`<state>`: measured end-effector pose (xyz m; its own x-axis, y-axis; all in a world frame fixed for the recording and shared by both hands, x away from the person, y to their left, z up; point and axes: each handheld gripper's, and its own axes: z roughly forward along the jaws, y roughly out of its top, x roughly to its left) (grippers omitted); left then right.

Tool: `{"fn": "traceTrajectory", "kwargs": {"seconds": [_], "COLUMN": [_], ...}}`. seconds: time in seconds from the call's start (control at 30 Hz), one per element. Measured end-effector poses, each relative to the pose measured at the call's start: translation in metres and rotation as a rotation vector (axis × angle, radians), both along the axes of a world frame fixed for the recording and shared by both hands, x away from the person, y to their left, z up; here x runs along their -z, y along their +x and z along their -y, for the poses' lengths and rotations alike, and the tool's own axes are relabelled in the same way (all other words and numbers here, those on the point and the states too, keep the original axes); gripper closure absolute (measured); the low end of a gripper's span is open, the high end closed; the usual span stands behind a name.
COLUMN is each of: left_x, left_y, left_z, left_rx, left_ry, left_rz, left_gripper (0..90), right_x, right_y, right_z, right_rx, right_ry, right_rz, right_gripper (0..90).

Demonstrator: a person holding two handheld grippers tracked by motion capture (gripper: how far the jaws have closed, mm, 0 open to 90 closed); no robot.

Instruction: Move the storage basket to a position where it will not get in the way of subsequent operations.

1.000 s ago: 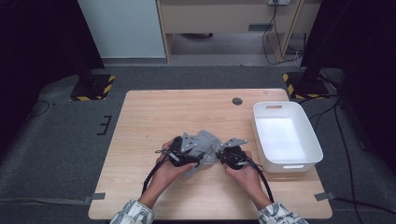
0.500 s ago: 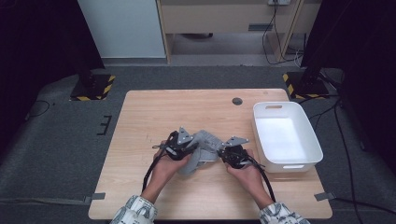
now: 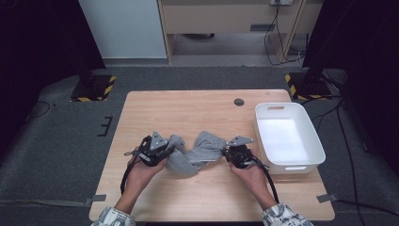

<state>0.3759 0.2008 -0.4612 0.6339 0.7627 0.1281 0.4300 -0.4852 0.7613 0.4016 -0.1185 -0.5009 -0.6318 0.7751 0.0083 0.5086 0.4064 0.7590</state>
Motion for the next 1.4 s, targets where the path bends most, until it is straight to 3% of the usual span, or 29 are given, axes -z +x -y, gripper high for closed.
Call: {"fn": "traceTrajectory", "kwargs": {"seconds": [0.1,0.23,0.33,0.37,0.43,0.6,0.73,0.87,1.07,1.2,1.3,1.33,1.4], "left_x": [0.01,0.026,0.026,0.024,0.017,0.0,-0.01,-0.012,-0.002,0.005,0.01,0.012,0.014], "left_y": [-0.001,0.0,-0.001,-0.001,-0.001,-0.003,-0.004,-0.002,0.006,0.013,0.016,0.016,0.018], "left_z": [-0.01,-0.018,-0.021,-0.022,-0.021,-0.013,-0.002,0.02,0.061,0.078,0.085,0.087,0.09], "left_rx": [-0.024,-0.024,-0.021,-0.024,-0.034,-0.007,0.032,0.145,0.237,0.249,0.244,0.238,0.223], "left_ry": [0.014,0.04,0.045,0.034,0.015,-0.013,-0.047,-0.076,-0.041,-0.056,-0.032,-0.014,0.016], "left_rz": [-0.024,-0.092,-0.098,-0.089,-0.049,0.026,0.056,0.047,0.008,-0.037,-0.042,-0.037,-0.038], "left_gripper": [76.5,76.8,76.2,74.5,60.9,41.6,34.2,33.2,31.3,29.6,29.6,32.7,48.8], "right_x": [-0.002,-0.007,-0.01,-0.011,-0.017,-0.032,-0.037,-0.042,-0.047,-0.047,-0.047,-0.047,-0.046], "right_y": [0.002,0.001,0.001,0.001,0.0,-0.001,0.003,0.008,0.016,0.018,0.019,0.019,0.02], "right_z": [0.003,0.006,0.006,0.006,0.004,-0.002,-0.01,-0.019,-0.031,-0.034,-0.035,-0.035,-0.035], "right_rx": [0.014,0.027,0.023,0.021,0.019,0.001,-0.006,-0.007,-0.005,-0.001,-0.006,-0.007,-0.006], "right_ry": [0.004,0.024,0.04,0.048,0.073,0.11,0.113,0.118,0.103,0.101,0.101,0.099,0.098], "right_rz": [0.005,0.018,0.018,0.02,0.021,0.038,0.035,0.03,0.026,0.021,0.018,0.018,0.018], "right_gripper": [88.3,88.4,88.4,88.3,88.3,88.1,88.1,88.1,88.0,87.9,87.7,87.7,87.6]}}
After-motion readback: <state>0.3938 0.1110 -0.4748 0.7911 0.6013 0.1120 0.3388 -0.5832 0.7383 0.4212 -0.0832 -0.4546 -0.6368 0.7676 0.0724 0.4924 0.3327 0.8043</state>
